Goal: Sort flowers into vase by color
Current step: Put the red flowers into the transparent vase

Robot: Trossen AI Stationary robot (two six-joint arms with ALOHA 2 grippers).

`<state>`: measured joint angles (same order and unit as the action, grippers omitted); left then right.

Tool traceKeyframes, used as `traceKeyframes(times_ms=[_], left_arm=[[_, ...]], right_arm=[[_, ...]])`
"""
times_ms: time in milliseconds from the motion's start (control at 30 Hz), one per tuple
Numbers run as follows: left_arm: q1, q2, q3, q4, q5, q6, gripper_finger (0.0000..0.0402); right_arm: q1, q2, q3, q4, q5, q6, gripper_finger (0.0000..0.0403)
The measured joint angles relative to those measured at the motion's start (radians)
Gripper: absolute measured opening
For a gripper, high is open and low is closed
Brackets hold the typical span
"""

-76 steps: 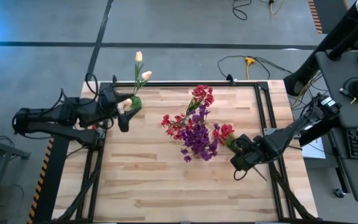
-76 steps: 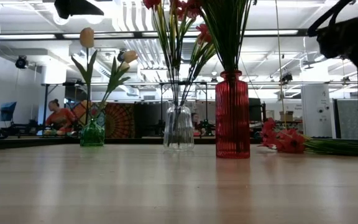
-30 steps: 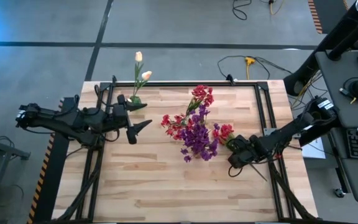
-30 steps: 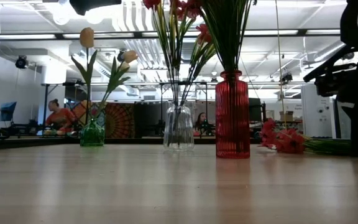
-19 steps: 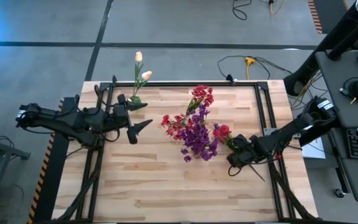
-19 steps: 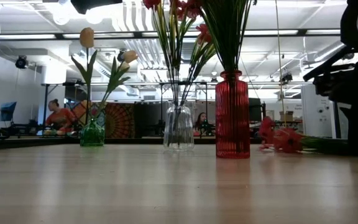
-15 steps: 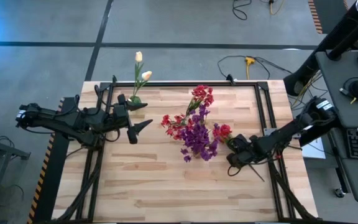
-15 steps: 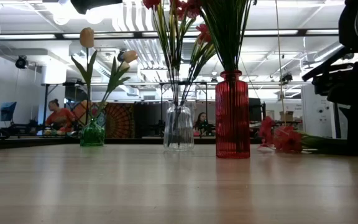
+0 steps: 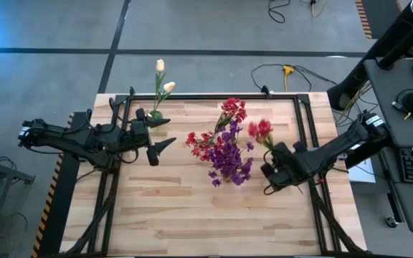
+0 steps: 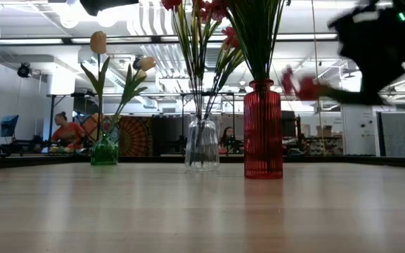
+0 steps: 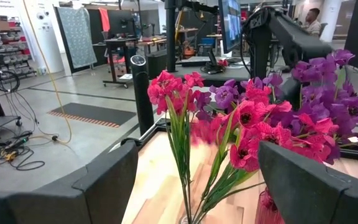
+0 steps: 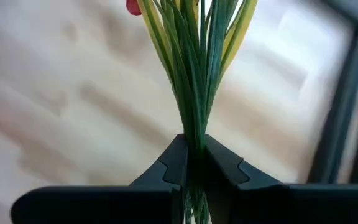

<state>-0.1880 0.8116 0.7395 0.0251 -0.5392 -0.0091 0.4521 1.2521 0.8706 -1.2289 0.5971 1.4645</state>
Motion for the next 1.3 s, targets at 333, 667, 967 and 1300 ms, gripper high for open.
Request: traceKeyframes(times_ms=[333, 667, 967, 1300], left_arm=[[0.0, 0.0, 0.082, 0.008, 0.0, 0.089, 0.0311], [-0.004, 0.002, 0.103, 0.0, 0.139, 0.136, 0.0311], [-0.022, 0.014, 0.101, 0.047, 0.26, 0.183, 0.0311], [-0.035, 0.073, 0.101, 0.112, 0.325, 0.21, 0.0311]], right_arm=[[-0.068, -0.008, 0.379, -0.264, 0.407, -0.19, 0.0028], [-0.086, -0.008, 0.701, -0.189, 0.623, -0.655, 0.0028], [-0.084, -0.007, 0.825, -0.077, 0.634, -0.914, 0.0028], [0.005, -0.007, 0.915, 0.155, 0.533, -1.219, 0.0028]])
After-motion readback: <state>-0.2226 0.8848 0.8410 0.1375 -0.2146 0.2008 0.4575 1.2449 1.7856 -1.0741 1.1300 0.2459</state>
